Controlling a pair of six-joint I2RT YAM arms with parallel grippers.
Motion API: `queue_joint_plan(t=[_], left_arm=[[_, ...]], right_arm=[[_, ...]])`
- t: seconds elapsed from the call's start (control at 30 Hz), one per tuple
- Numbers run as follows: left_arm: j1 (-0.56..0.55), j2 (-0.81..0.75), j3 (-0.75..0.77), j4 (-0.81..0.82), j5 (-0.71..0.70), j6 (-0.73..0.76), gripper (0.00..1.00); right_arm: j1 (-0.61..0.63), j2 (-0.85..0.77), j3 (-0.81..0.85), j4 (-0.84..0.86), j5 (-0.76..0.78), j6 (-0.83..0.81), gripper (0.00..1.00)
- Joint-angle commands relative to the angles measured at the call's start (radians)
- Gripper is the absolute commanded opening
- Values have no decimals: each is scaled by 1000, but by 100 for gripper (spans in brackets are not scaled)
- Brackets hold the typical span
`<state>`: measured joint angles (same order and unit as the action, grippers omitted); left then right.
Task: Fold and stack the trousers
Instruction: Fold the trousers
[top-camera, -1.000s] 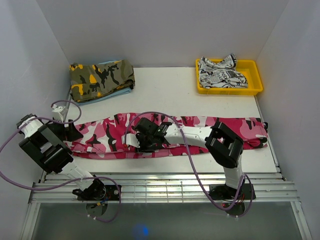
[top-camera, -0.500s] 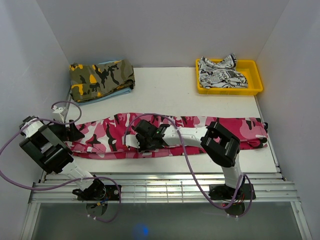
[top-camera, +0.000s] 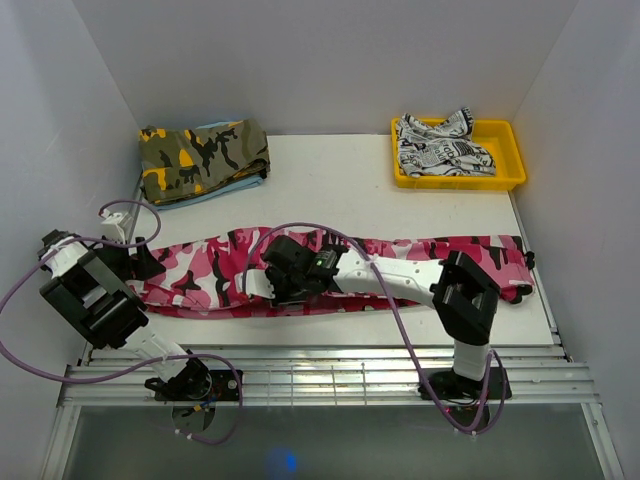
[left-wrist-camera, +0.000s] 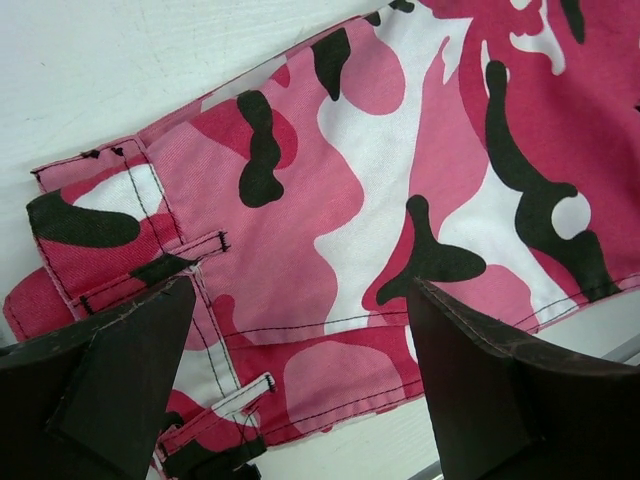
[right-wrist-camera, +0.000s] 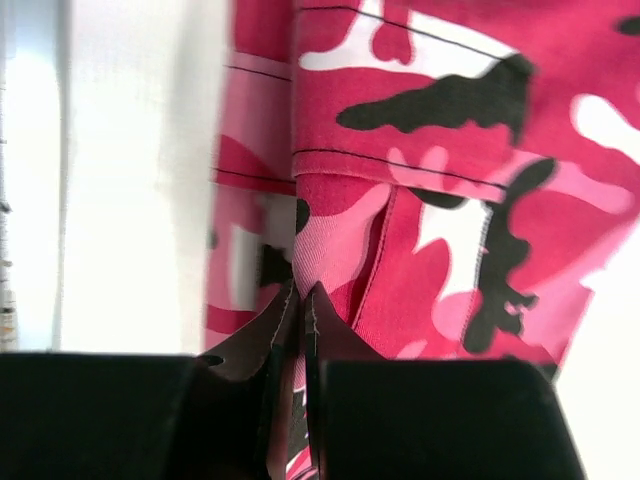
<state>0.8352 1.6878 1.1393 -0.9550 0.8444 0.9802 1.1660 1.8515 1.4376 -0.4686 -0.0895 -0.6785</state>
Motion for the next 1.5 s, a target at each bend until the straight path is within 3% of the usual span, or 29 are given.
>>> queue_joint_plan(t=[0.0, 0.2, 0.57, 0.7, 0.77, 0.83, 0.93, 0.97, 1.03, 1.07, 1.17, 1.27, 1.37, 1.43, 1.47], left_arm=[[-4, -47, 5, 18, 7, -11, 98], [-4, -27, 30, -39, 19, 35, 98], [45, -60, 27, -186, -64, 124, 93], [105, -72, 31, -169, -145, 17, 93], [149, -94, 17, -125, -163, -4, 98], [162, -131, -24, -70, -209, -46, 98], [160, -143, -62, -10, -211, -90, 98], [157, -134, -65, 2, -209, -104, 98], [136, -93, -62, 28, -217, -147, 98], [130, -80, -58, 44, -220, -149, 98], [125, -94, -49, 53, -184, -132, 98], [82, -192, -55, 56, -159, -114, 98], [-34, -281, -70, 102, -180, -147, 98], [-126, -304, -105, 178, -225, -207, 98], [-149, -306, -118, 196, -237, -225, 98]], right_arm=[[53, 4, -77, -18, -75, 27, 8], [58, 119, -209, 56, -41, 11, 8], [38, 170, -103, 45, 54, 56, 8], [-8, 193, -34, 21, 37, 108, 8], [-17, 181, -20, 21, 30, 112, 8], [-19, 150, -13, 13, 13, 115, 18], [-31, 88, -6, -13, -21, 123, 45], [-45, 68, -9, -18, -26, 126, 61], [-77, -7, -32, -31, -78, 129, 71], [-124, -32, -39, -60, -90, 140, 75], [-278, -155, -72, -151, -170, 151, 75], [-429, -300, -134, -215, -213, 135, 75], [-740, -409, -180, -266, -217, 120, 71], [-884, -442, -190, -318, -230, 93, 68], [-1028, -445, -190, -335, -237, 80, 67]])
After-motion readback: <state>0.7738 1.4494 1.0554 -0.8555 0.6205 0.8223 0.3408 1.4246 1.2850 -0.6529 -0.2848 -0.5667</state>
